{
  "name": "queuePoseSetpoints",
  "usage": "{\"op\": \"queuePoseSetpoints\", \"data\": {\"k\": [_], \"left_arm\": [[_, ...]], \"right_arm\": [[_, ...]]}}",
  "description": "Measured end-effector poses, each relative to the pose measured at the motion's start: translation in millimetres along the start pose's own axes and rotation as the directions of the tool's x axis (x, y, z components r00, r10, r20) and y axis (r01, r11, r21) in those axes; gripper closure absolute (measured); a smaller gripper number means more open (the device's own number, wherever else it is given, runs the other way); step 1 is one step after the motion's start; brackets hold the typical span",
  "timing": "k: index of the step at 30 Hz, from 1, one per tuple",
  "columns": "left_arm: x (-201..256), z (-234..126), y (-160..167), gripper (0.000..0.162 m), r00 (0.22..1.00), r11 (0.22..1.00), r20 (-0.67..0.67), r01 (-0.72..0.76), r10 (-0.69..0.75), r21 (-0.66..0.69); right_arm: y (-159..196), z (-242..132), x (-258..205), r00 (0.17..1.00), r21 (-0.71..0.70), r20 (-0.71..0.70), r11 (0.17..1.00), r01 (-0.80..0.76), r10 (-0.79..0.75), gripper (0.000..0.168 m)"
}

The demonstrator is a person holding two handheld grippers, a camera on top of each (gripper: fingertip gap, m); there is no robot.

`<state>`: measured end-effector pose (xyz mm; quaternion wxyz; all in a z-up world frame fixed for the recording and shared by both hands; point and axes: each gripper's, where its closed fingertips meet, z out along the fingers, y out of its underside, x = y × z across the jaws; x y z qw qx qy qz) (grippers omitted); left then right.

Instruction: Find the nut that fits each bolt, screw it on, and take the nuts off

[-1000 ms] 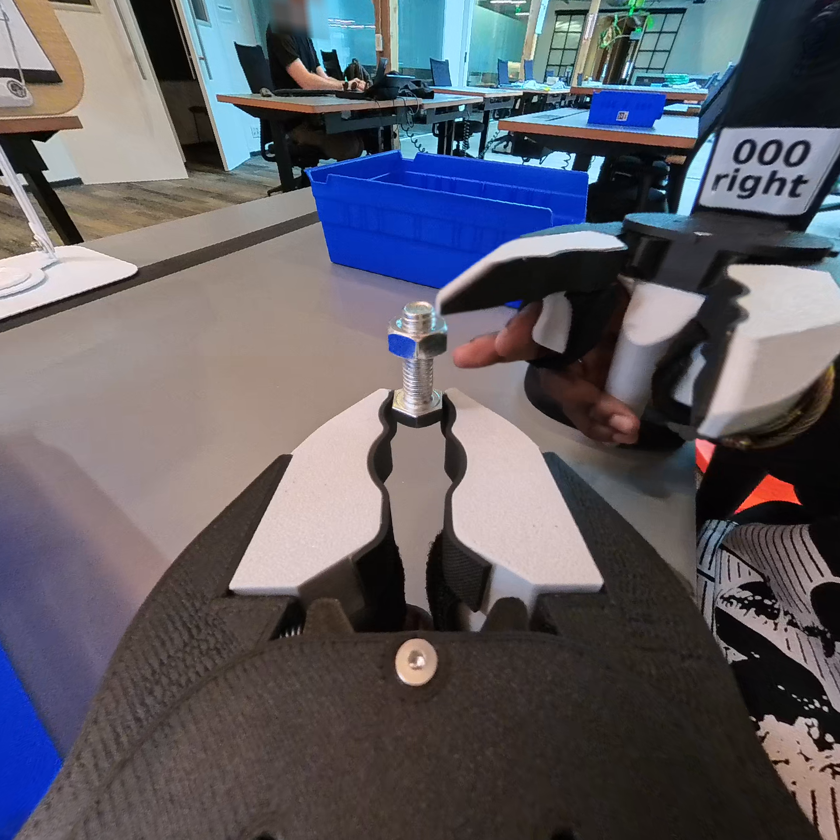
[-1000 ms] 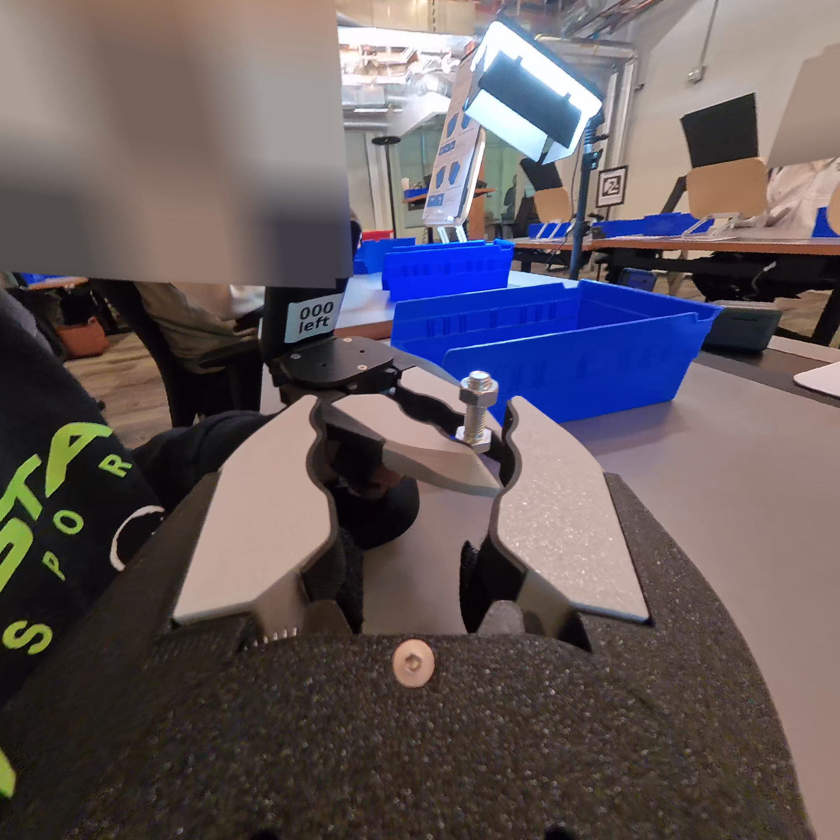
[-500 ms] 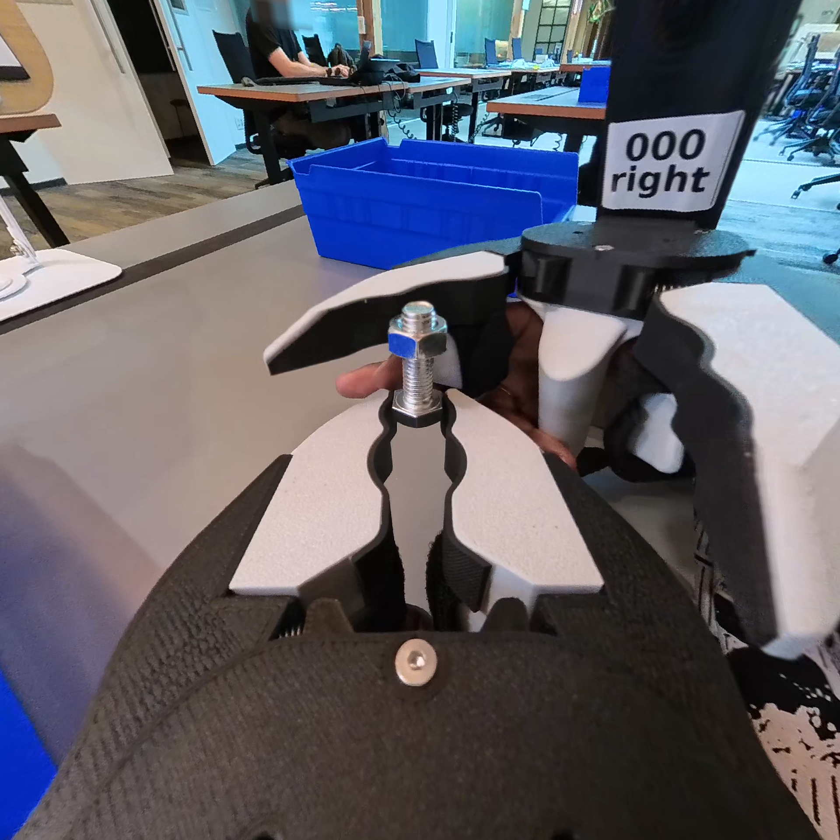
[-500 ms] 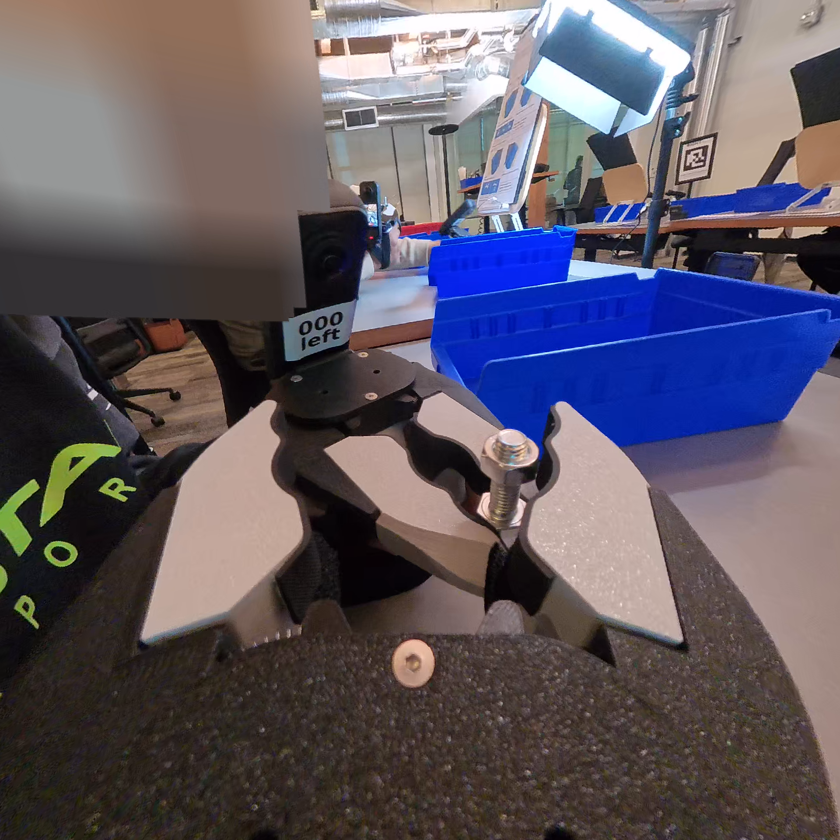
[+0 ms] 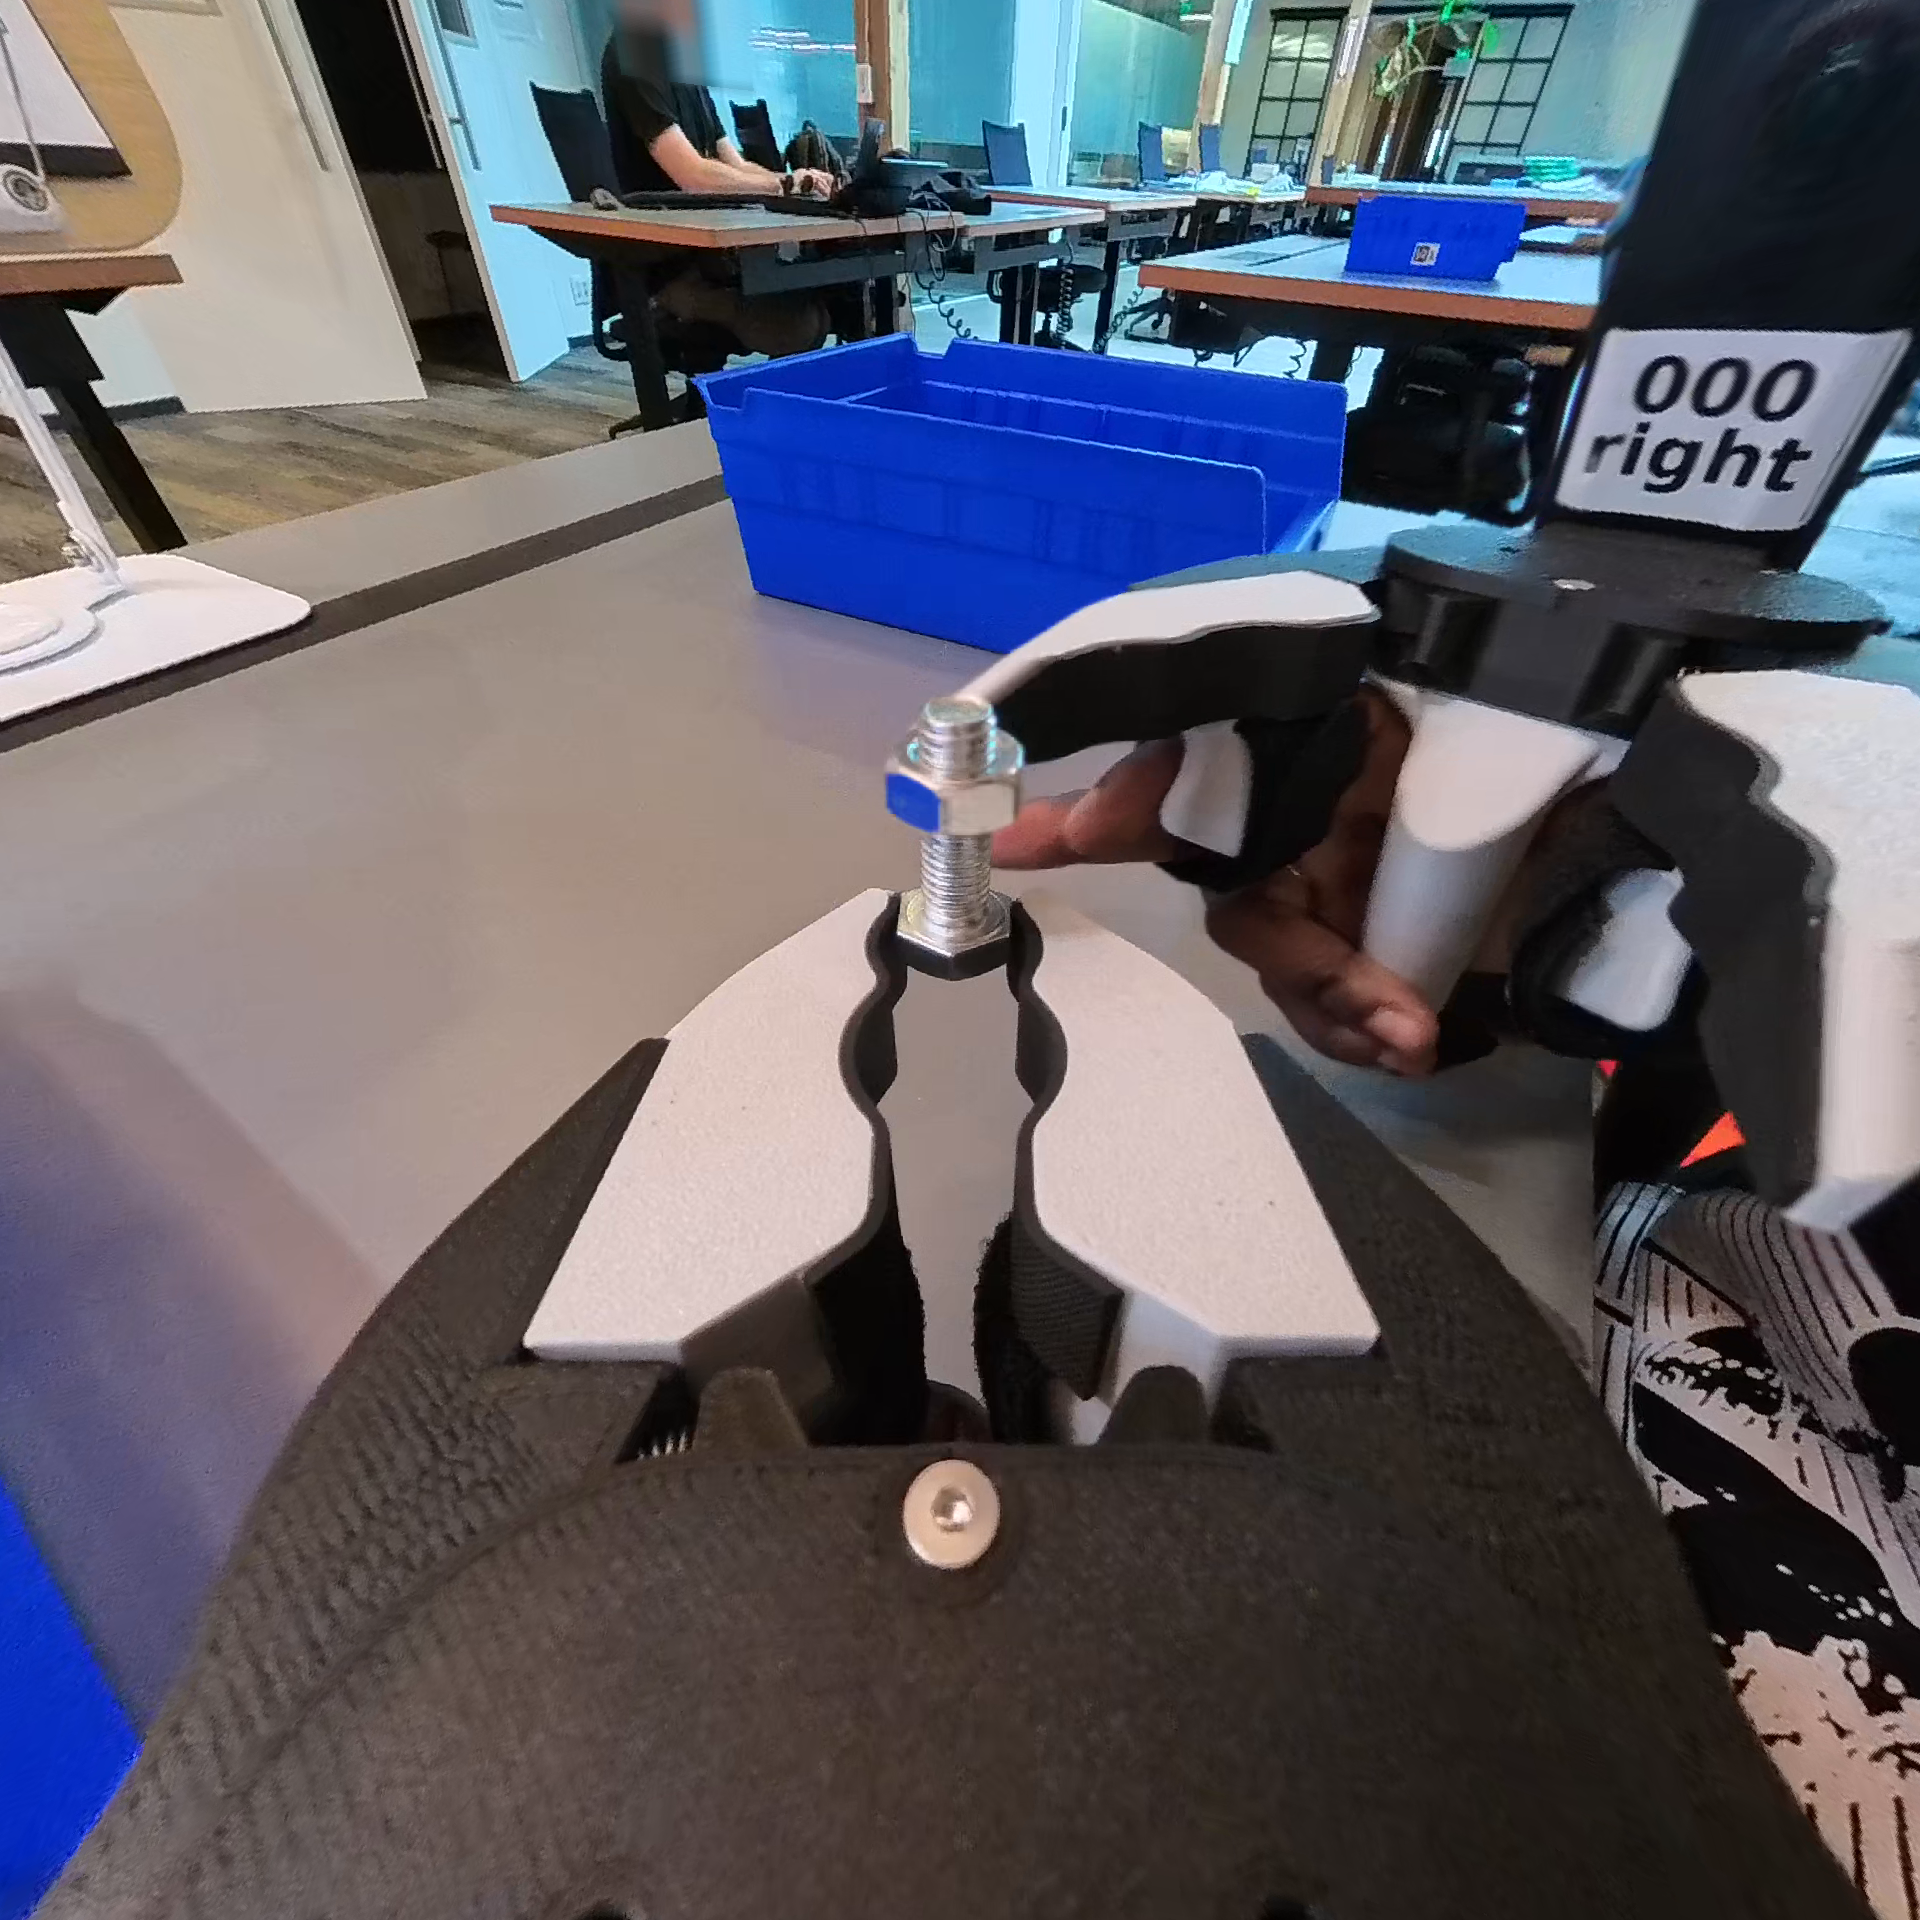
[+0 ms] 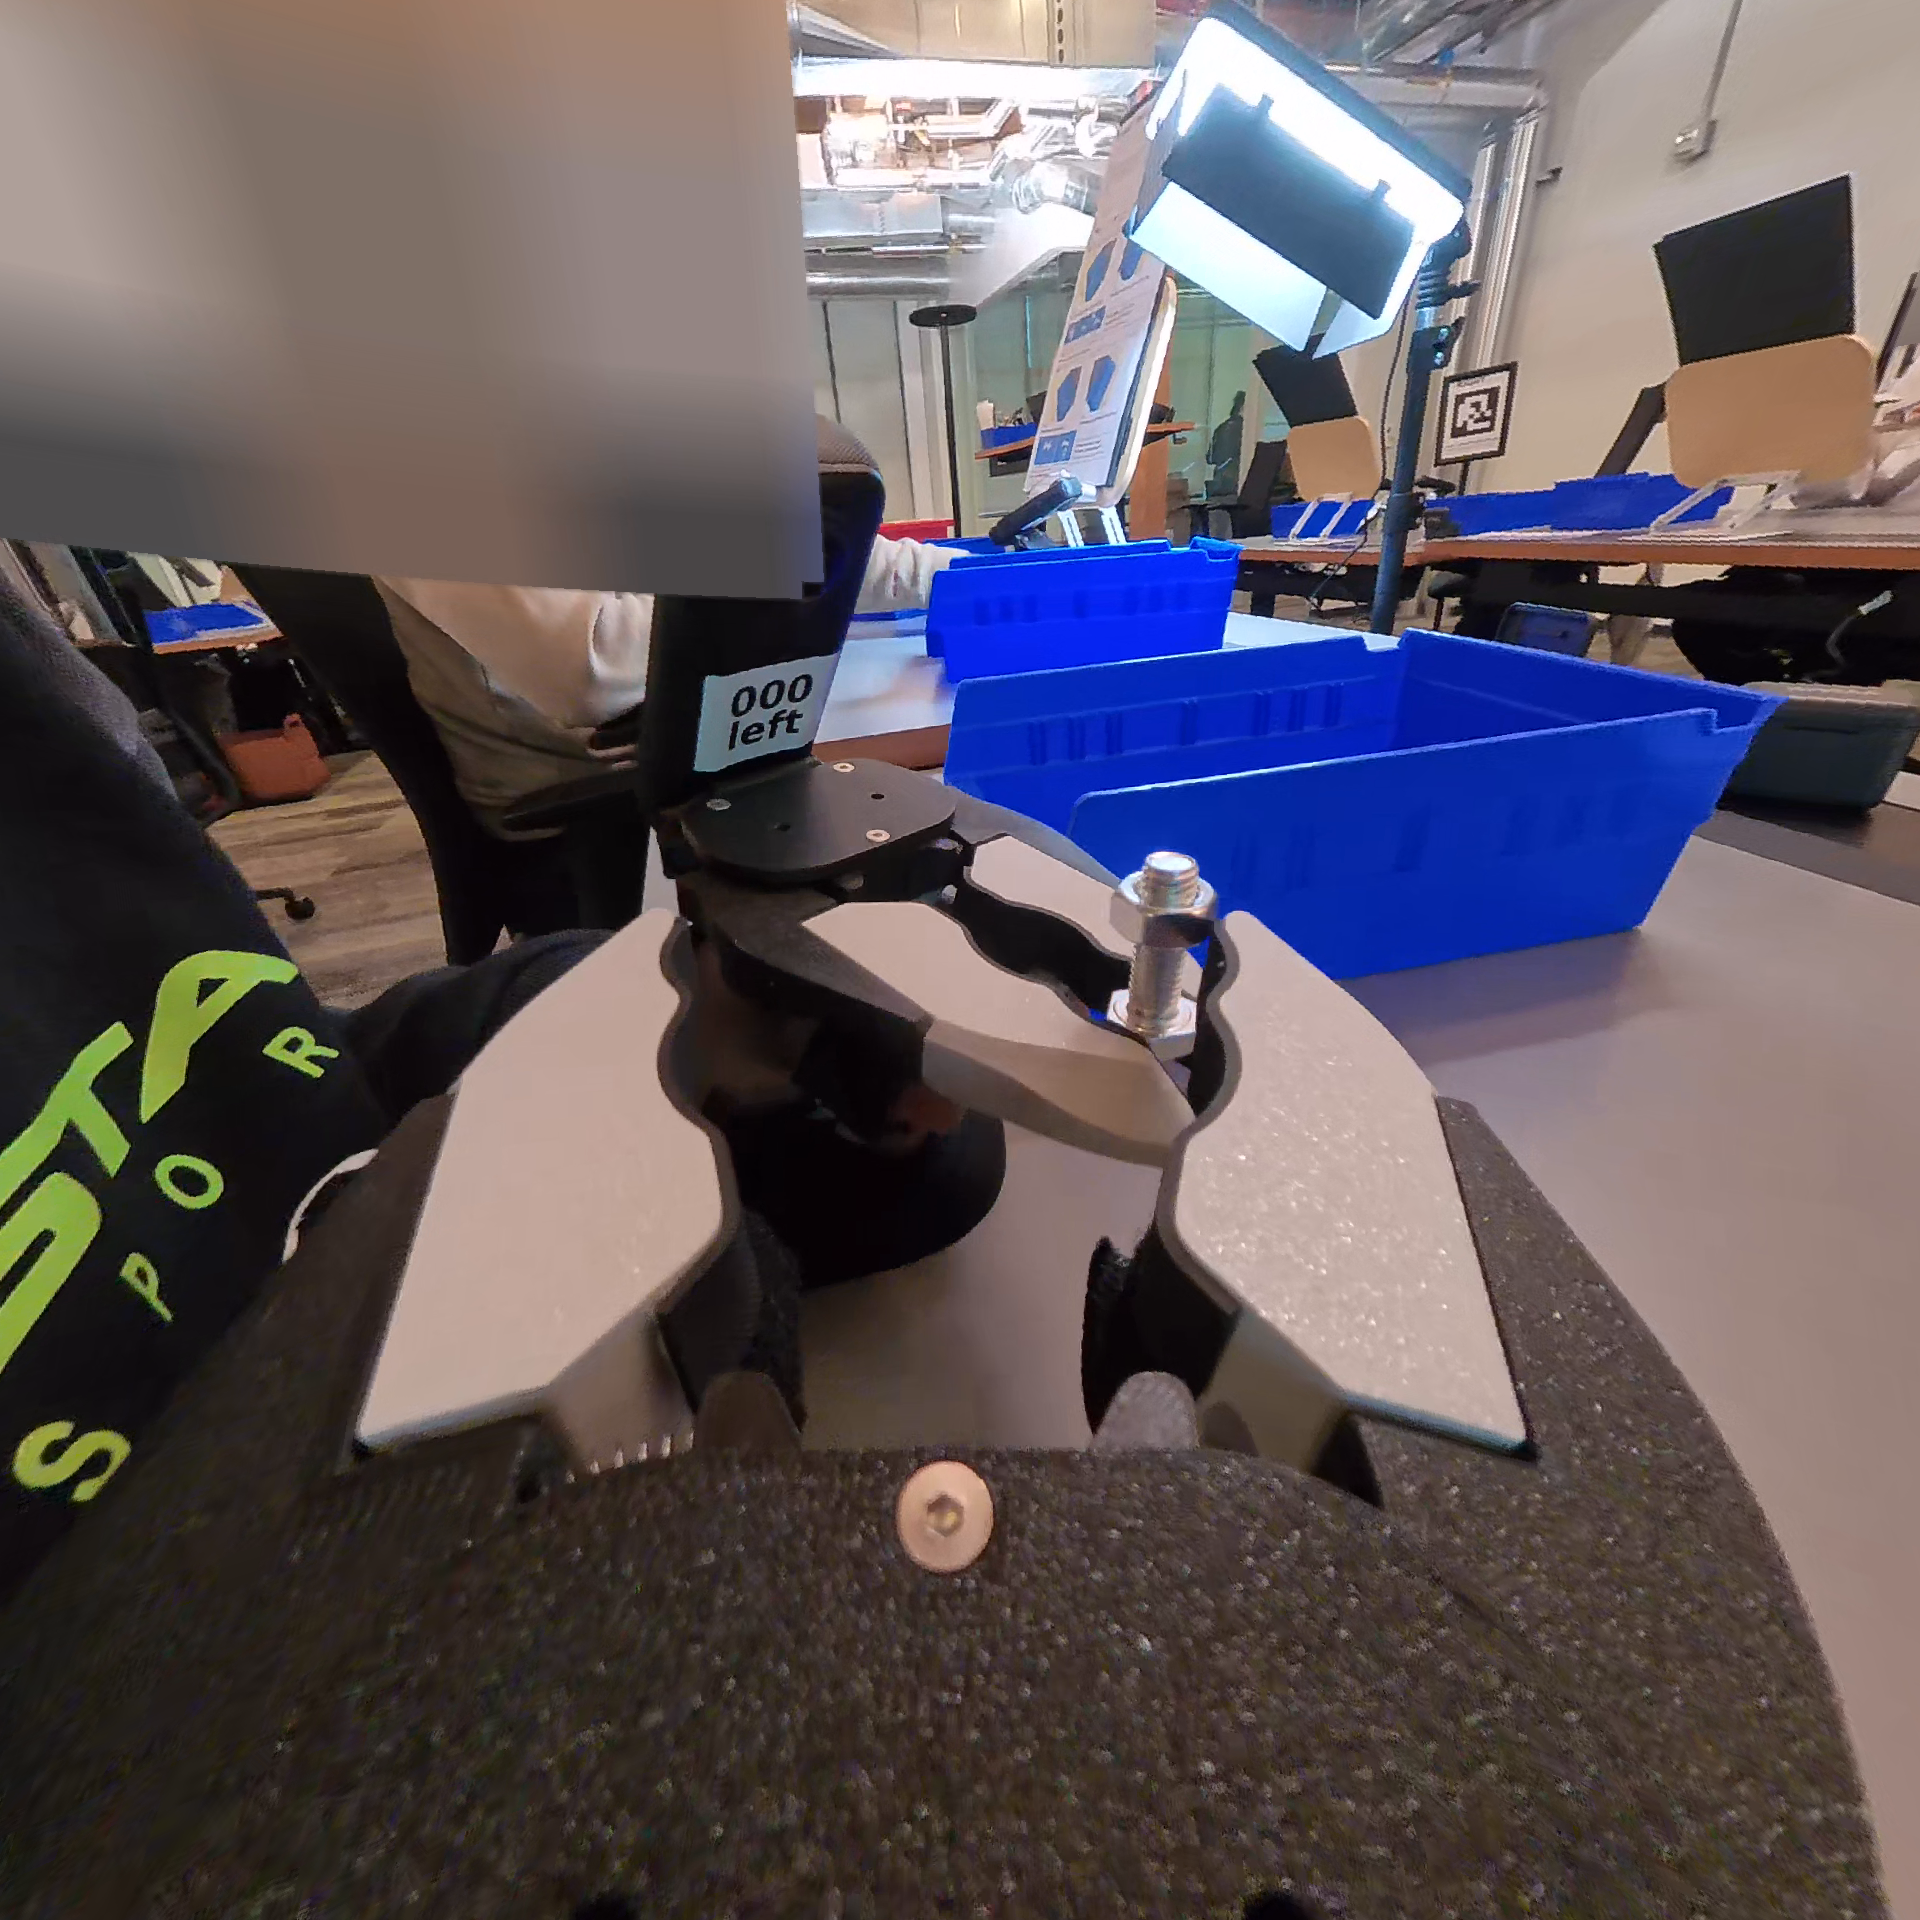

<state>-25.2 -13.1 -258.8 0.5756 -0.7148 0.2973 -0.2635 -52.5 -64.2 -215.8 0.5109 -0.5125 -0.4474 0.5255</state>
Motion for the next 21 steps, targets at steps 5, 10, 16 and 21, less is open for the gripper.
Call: {"op": "queuePoseSetpoints", "data": {"k": [5, 10, 16, 21], "left_arm": [[-0.4, 0.0, 0.0, 0.143, 1.000, 1.000, -0.001, 0.004, -0.004, 0.001], [0.8, 0.1, 0.2, 0.143, 1.000, 1.000, -0.006, -0.001, 0.001, -0.001], [3.3, 1.1, 1.5, 0.143, 1.000, 1.000, -0.017, -0.016, 0.016, -0.011], [4.3, 1.4, 2.0, 0.143, 1.000, 1.000, -0.023, -0.019, 0.019, -0.013]], "right_arm": [[-0.6, -13.1, -0.8, 1.000, -0.008, -0.004, 1.000, -0.002, 0.002, 0.102], [-7.4, -17.7, 15.3, 0.998, 0.062, -0.058, 0.997, -0.037, 0.041, 0.091], [-6.2, 7.5, 14.1, 1.000, 0.057, 0.000, 0.998, -0.026, 0.026, 0.066], [-1.7, 26.2, 7.7, 0.998, 0.017, 0.057, 1.000, -0.026, 0.025, 0.063]]}}
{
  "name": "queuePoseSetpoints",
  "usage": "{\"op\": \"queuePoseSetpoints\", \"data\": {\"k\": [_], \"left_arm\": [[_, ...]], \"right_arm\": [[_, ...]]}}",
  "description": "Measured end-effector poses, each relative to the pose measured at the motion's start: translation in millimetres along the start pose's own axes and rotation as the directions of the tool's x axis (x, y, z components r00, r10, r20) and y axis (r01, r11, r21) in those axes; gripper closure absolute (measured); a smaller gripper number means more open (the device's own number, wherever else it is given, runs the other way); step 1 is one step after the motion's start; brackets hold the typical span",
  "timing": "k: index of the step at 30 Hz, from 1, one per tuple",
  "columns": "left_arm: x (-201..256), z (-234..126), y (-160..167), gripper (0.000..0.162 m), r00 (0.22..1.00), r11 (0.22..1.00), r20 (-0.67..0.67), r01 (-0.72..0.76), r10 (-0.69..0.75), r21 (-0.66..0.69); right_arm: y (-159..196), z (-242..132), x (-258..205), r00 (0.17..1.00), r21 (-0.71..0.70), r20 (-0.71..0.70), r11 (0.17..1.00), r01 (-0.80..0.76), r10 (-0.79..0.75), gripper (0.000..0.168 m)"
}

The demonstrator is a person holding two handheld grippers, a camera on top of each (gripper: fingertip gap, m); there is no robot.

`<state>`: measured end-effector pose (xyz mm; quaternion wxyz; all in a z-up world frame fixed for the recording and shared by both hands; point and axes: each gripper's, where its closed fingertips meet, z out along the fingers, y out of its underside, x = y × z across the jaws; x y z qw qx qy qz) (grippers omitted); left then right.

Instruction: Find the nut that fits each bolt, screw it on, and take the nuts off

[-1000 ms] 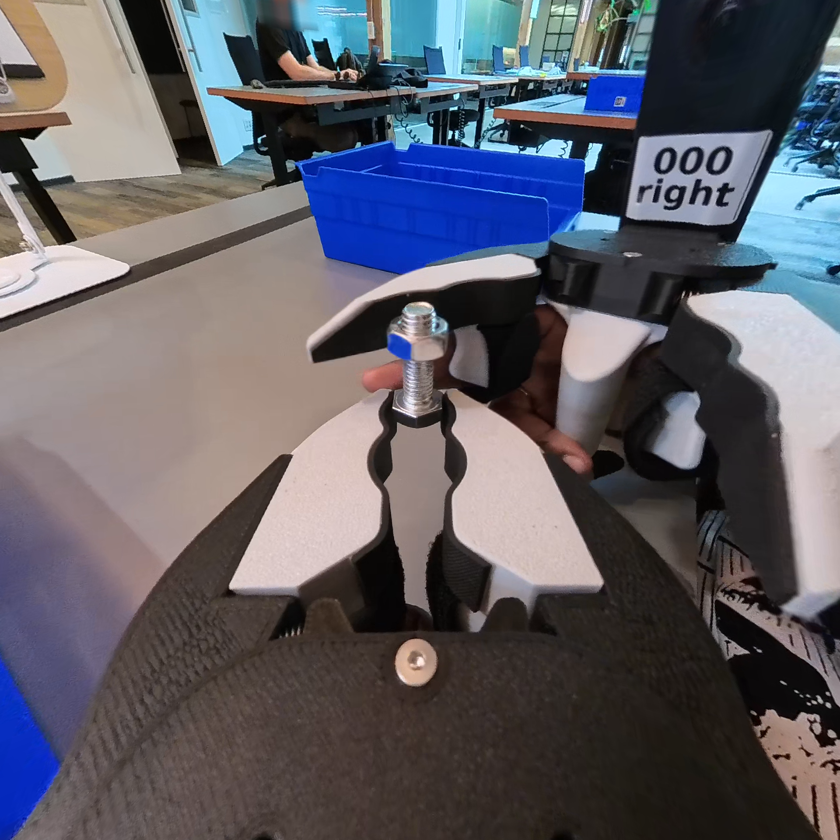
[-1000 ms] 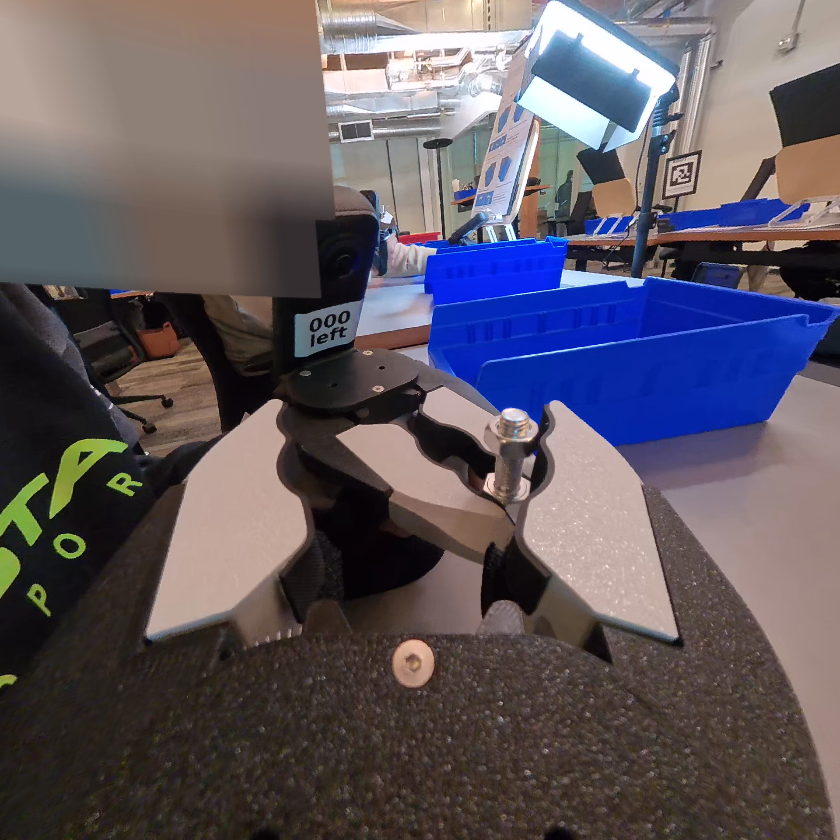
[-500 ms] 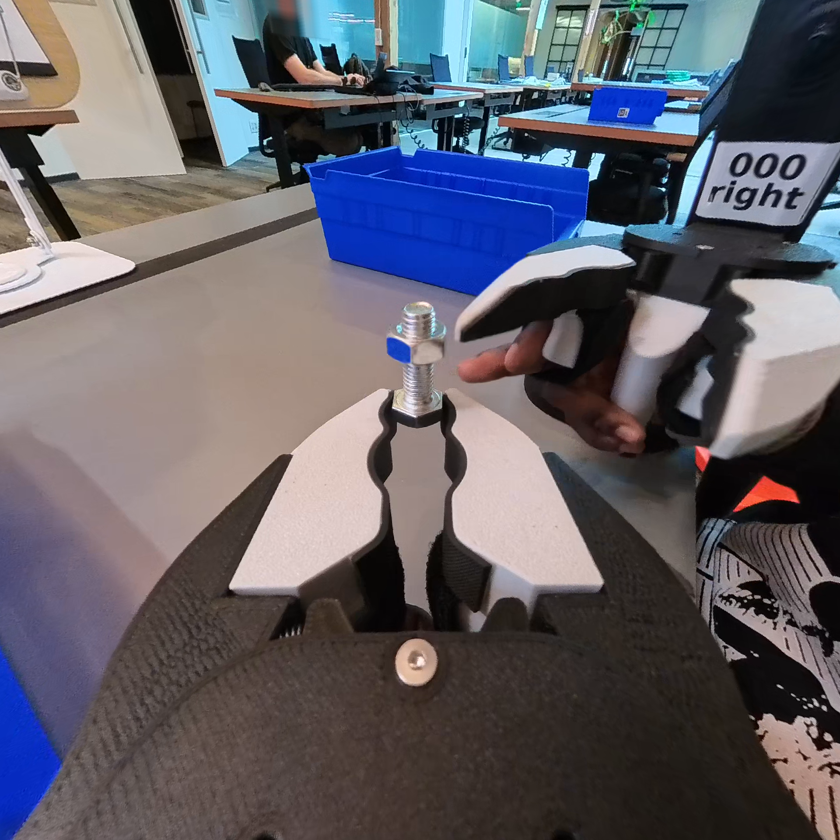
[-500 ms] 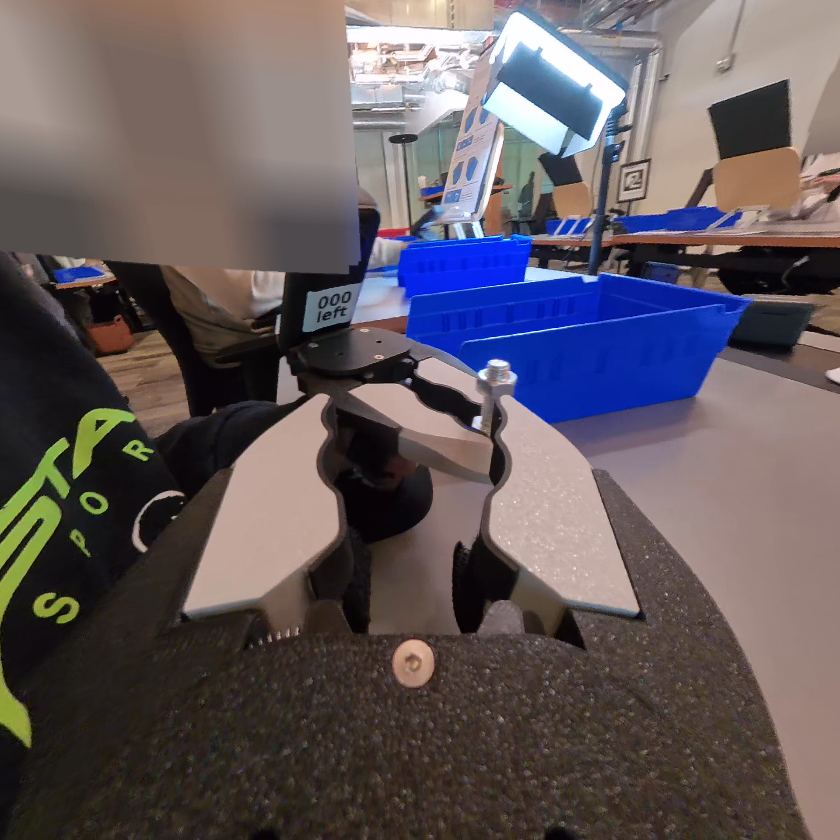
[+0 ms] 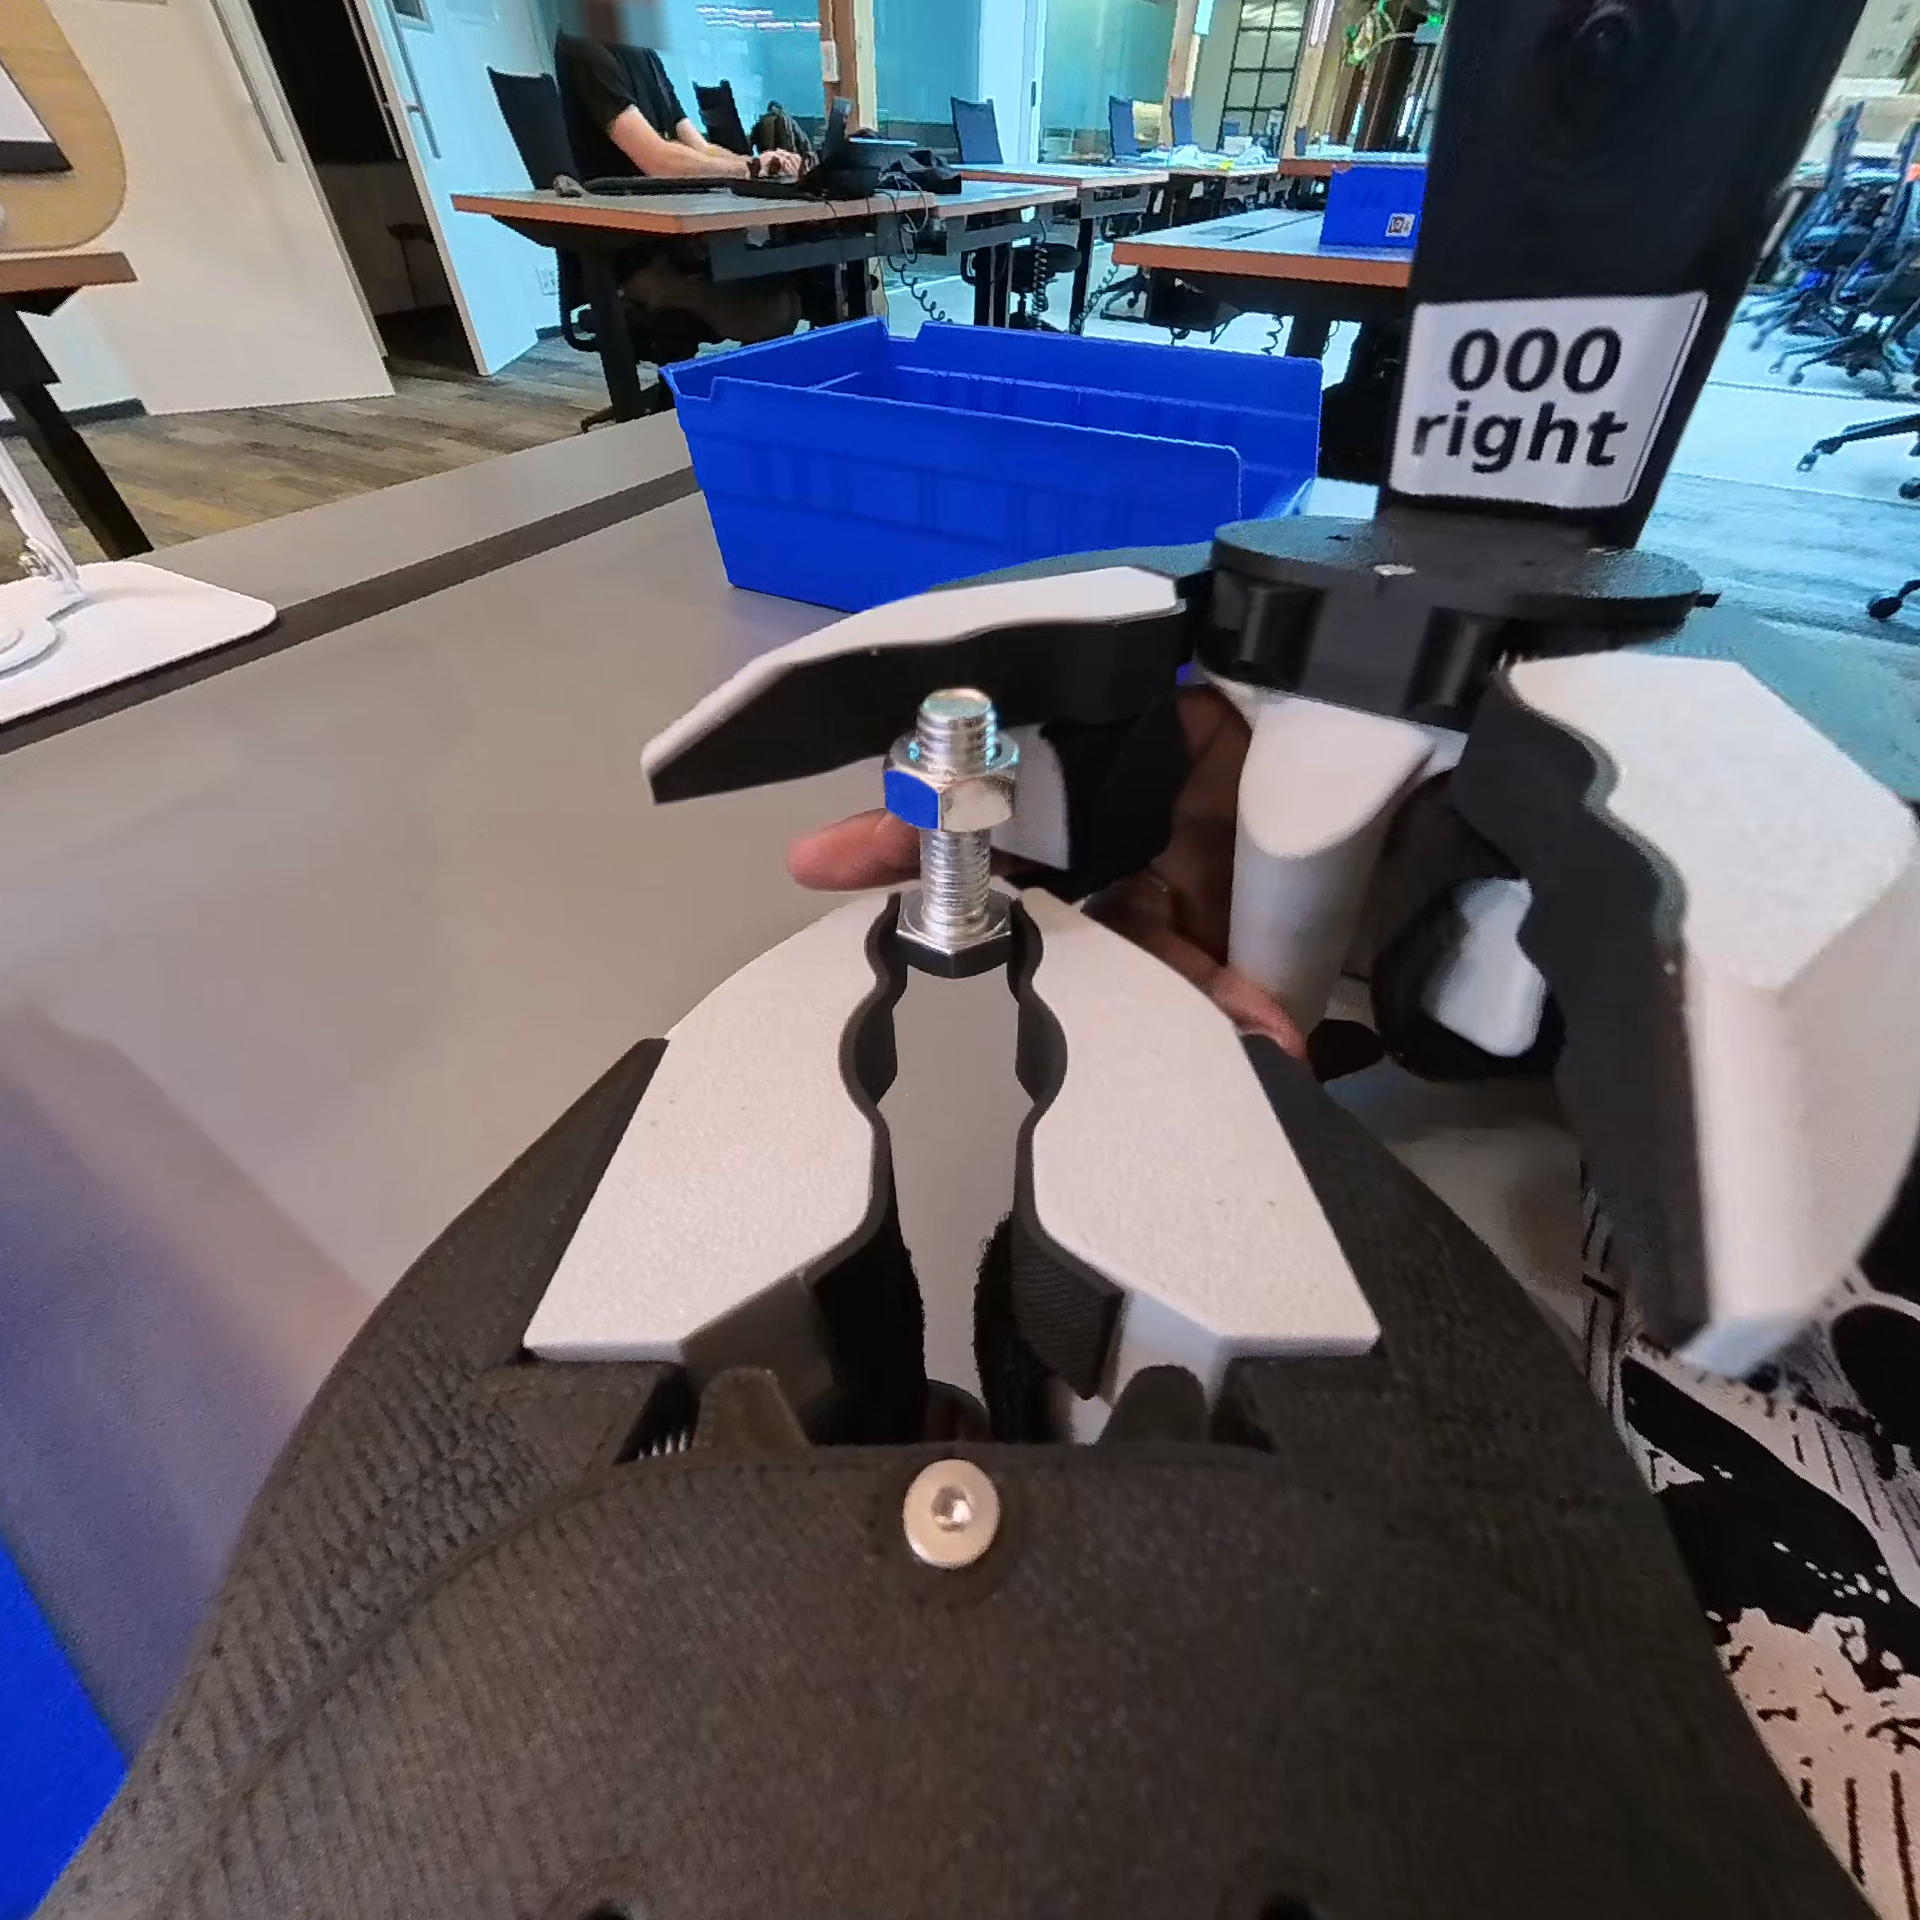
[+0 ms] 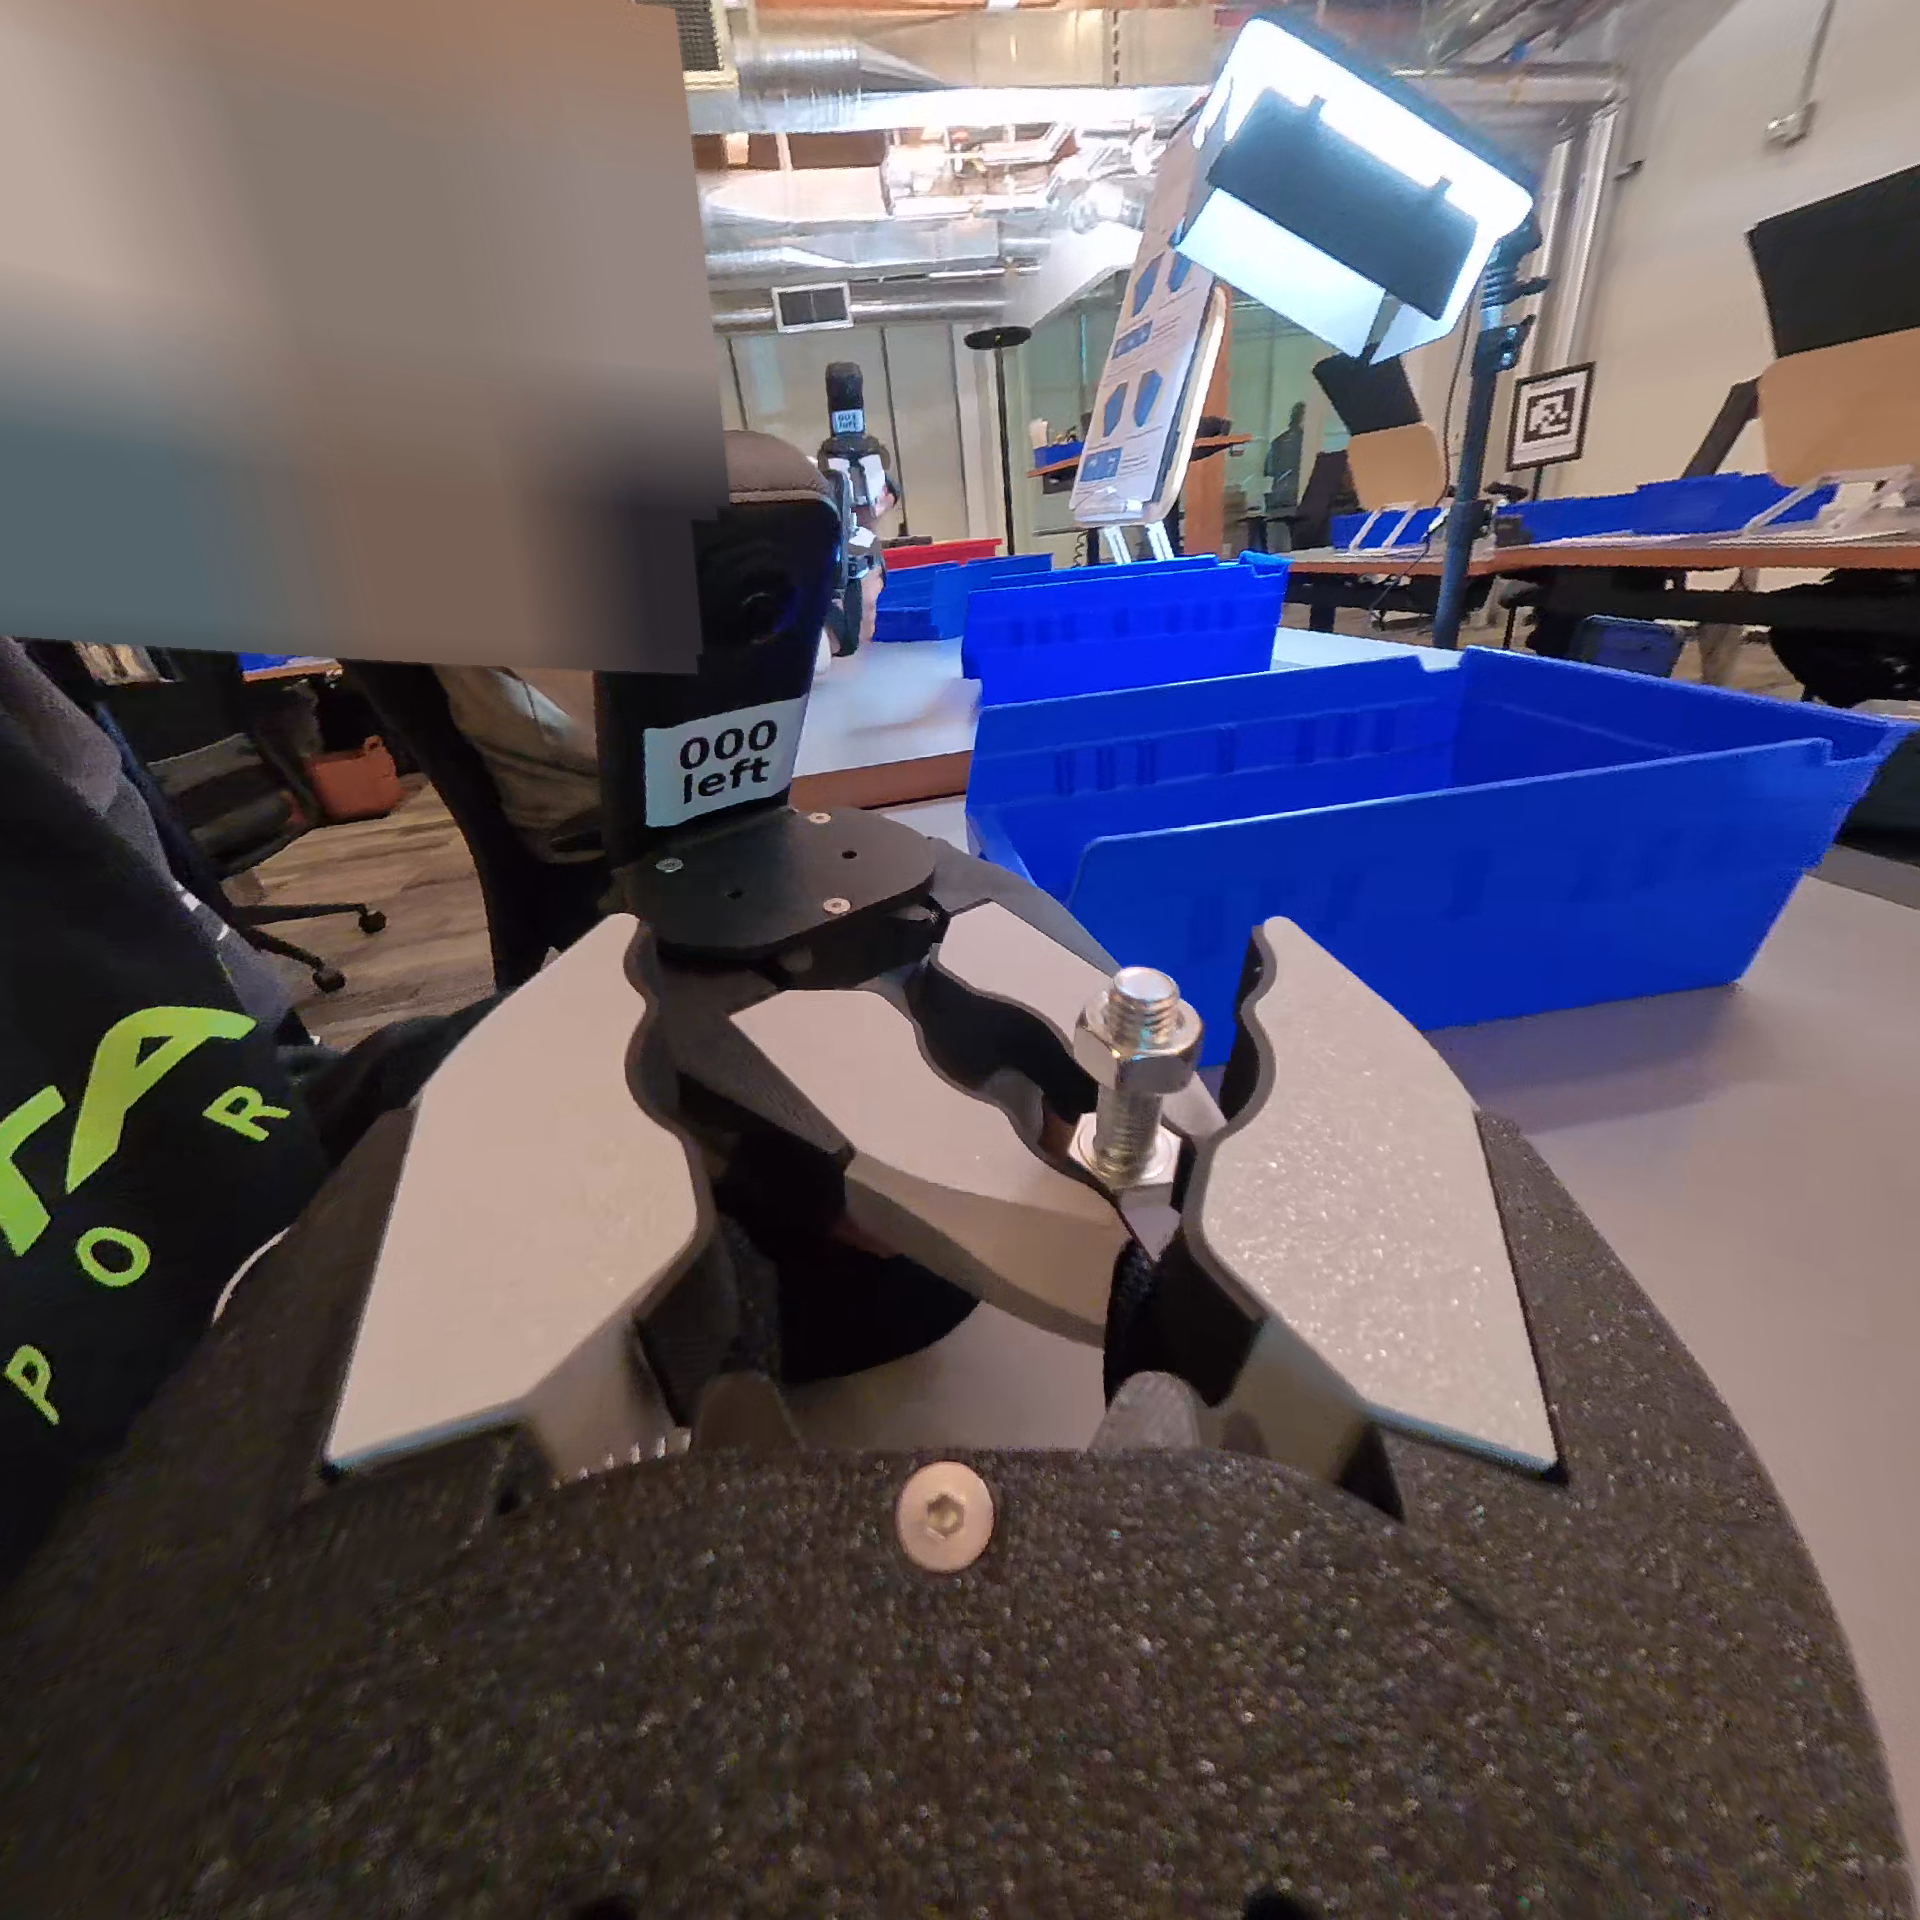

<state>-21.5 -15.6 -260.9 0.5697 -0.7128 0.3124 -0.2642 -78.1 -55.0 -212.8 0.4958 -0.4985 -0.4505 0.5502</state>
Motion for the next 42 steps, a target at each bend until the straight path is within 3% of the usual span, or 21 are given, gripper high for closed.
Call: {"op": "queuePoseSetpoints", "data": {"k": [9, 18, 28, 42], "left_arm": [[-1.3, -0.4, -0.3, 0.143, 1.000, 1.000, 0.008, 0.005, -0.005, 0.003], [-3.0, -0.8, -0.9, 0.143, 1.000, 1.000, 0.014, 0.014, -0.014, 0.009], [-1.6, -0.3, -0.4, 0.143, 1.000, 1.000, 0.007, 0.005, -0.005, 0.004], [-1.9, 0.0, 0.1, 0.143, 1.000, 1.000, 0.007, 0.005, -0.005, 0.001]], "right_arm": [[0.2, -7.2, -4.5, 1.000, 0.003, -0.006, 1.000, 0.006, -0.006, 0.069], [-2.6, -29.6, 0.0, 0.998, 0.023, -0.063, 1.000, -0.002, 0.003, 0.090], [-3.3, -10.8, 2.9, 1.000, 0.027, -0.023, 0.999, -0.018, 0.019, 0.069], [0.4, 0.0, -3.7, 1.000, 0.004, 0.012, 1.000, -0.008, 0.008, 0.069]]}}
